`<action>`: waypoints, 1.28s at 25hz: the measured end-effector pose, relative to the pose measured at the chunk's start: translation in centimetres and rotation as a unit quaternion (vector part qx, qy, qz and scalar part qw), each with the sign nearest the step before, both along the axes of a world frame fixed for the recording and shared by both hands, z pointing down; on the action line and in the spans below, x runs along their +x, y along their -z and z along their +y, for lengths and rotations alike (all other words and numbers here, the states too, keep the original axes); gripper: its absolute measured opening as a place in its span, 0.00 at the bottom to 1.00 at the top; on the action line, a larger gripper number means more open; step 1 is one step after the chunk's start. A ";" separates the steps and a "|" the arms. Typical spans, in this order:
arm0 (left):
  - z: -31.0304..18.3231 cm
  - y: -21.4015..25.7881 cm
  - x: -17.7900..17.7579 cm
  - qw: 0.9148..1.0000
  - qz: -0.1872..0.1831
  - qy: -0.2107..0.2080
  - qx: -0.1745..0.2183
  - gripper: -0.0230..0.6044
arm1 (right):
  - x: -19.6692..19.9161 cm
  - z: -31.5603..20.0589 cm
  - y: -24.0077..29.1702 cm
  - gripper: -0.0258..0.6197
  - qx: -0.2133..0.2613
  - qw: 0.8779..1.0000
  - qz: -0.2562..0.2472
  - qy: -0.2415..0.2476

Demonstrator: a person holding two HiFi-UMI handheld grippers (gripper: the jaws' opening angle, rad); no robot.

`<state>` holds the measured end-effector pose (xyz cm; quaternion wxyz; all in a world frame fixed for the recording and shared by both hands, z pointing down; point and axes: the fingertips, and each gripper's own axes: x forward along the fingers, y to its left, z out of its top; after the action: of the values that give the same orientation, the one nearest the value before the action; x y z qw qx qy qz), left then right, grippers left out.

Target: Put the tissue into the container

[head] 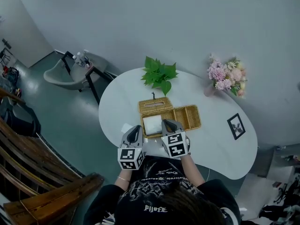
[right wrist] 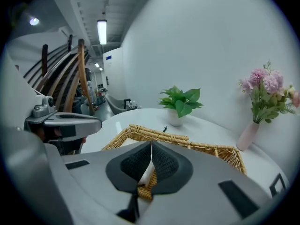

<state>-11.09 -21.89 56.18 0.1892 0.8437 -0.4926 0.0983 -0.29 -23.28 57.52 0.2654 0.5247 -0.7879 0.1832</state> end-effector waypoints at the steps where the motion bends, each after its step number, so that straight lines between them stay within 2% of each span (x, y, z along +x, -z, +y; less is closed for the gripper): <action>1: 0.0 0.0 0.1 1.000 0.000 -0.003 0.001 0.09 | 0.0 0.1 0.0 0.08 0.001 1.000 0.002 -0.001; 5: 0.1 0.1 0.4 1.000 -0.002 -0.014 0.006 0.09 | 0.0 0.0 0.4 0.08 0.018 1.000 0.002 -0.015; 9: 0.0 0.2 0.6 1.000 -0.010 -0.022 0.013 0.09 | -0.2 -0.1 0.5 0.08 0.038 0.999 0.020 -0.009; 32: -0.1 0.5 -0.3 0.999 -0.016 -0.036 0.029 0.09 | -1.0 -0.1 1.0 0.07 0.052 0.997 0.055 -0.013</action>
<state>-11.43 -21.98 55.68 0.1531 0.8643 -0.4677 0.1042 -1.26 -23.34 56.56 0.2783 0.5569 -0.7739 0.1163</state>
